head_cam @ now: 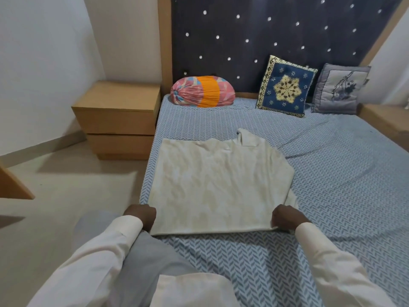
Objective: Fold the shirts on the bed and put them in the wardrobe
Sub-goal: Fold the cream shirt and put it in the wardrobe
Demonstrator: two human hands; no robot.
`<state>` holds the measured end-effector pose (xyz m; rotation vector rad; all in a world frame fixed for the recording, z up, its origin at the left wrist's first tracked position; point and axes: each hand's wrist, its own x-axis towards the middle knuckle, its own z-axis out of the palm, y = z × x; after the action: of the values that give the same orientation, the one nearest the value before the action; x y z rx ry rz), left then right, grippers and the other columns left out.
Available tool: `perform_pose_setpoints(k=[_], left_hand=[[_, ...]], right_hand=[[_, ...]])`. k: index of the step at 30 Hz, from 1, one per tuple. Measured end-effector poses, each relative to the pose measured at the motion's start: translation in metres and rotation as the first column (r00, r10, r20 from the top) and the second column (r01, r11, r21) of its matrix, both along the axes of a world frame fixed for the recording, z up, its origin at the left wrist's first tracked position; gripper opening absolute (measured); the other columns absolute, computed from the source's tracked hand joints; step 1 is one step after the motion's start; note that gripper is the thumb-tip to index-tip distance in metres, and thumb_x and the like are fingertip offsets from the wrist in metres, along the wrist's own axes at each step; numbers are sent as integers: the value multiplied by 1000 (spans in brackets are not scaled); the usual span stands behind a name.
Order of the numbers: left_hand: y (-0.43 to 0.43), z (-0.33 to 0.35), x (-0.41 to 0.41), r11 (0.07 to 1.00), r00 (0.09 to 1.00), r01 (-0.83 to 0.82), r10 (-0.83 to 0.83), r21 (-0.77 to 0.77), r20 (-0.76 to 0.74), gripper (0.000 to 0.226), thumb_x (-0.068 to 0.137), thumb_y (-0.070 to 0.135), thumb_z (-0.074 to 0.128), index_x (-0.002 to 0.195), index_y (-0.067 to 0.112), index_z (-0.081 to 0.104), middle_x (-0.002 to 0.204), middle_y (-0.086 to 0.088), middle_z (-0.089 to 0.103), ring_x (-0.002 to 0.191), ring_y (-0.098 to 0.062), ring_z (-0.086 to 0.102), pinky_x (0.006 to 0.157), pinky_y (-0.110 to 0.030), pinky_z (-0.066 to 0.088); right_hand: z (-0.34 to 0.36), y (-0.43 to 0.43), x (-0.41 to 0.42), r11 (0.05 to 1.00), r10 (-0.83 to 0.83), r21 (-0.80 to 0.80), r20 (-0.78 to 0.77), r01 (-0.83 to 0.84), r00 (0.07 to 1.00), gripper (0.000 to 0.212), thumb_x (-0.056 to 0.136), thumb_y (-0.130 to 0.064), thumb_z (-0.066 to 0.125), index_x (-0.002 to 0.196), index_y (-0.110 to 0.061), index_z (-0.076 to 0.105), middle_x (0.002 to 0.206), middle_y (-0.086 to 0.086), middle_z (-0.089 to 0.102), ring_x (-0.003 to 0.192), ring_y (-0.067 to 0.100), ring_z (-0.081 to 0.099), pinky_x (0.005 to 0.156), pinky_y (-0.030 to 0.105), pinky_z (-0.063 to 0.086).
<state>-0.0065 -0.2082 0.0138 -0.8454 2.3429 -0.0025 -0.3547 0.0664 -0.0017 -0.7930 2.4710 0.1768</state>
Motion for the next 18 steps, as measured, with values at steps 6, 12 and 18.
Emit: perform_pose_setpoints(k=[6,12,18], left_hand=[[1,-8,-27,991,976,-72,93,110,-198,39,81,55,65,101,21,64,114,-3,67,102,-21,63,86,-31,51],[30,-30,-104,947,858,-2,166,320,-486,70,91,53,55,151,30,27,155,-6,31,141,-24,32,110,-39,35],[26,-56,-105,972,960,40,26,231,-278,92,86,70,46,154,36,-6,163,-1,-13,149,-32,-11,118,-56,6]], right_hand=[[-25,41,-3,759,-447,-536,-18,369,894,16,86,-24,63,102,-22,66,115,12,63,108,32,59,90,36,47],[-47,52,-10,563,-722,-468,123,681,681,61,91,-31,63,139,-2,41,143,27,41,130,42,44,102,46,40],[-39,13,-17,513,-639,-510,310,690,704,48,86,-19,67,130,-3,59,134,20,58,122,34,55,91,32,43]])
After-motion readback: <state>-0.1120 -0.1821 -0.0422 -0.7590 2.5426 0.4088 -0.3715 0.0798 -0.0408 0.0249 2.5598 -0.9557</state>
